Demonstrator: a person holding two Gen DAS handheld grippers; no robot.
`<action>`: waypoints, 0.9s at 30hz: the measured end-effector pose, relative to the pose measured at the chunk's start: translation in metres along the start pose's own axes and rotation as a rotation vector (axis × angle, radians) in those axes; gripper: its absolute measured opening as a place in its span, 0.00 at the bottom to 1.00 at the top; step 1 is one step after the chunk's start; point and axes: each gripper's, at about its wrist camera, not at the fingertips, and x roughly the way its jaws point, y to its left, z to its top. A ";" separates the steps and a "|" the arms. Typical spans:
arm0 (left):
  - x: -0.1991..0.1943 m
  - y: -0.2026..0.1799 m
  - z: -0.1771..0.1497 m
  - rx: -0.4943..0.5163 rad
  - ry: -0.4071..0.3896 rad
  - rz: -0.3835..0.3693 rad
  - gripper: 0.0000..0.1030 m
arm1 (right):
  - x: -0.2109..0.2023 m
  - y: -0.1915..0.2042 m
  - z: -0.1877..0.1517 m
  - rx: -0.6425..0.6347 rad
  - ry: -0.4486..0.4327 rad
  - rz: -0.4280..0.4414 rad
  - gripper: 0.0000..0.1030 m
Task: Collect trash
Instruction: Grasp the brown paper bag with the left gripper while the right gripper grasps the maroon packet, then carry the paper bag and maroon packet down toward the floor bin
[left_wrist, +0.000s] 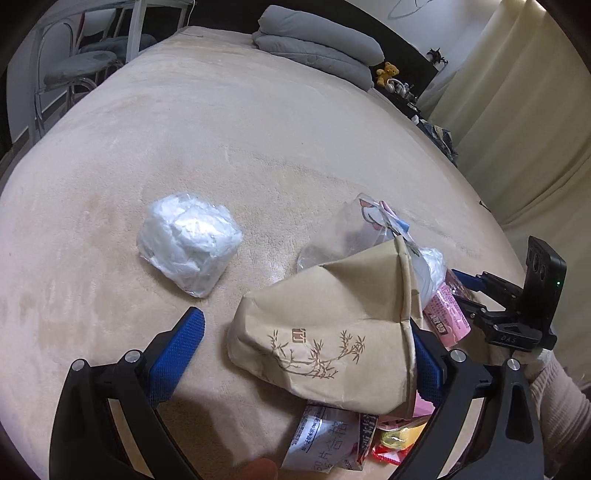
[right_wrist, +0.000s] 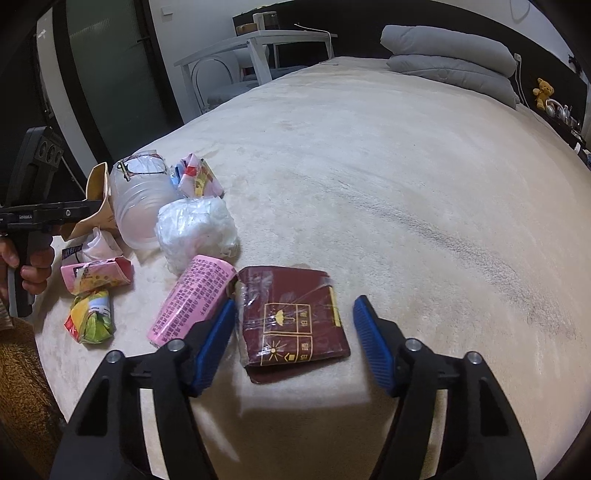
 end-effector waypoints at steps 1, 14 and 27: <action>0.001 -0.002 -0.001 0.007 0.005 -0.008 0.92 | 0.000 0.000 0.000 -0.002 -0.004 0.000 0.55; -0.016 -0.003 -0.008 0.016 -0.039 -0.024 0.78 | -0.015 0.002 0.000 0.025 -0.054 -0.015 0.55; -0.061 -0.028 -0.020 0.005 -0.188 -0.016 0.78 | -0.063 0.012 -0.002 0.083 -0.172 -0.019 0.55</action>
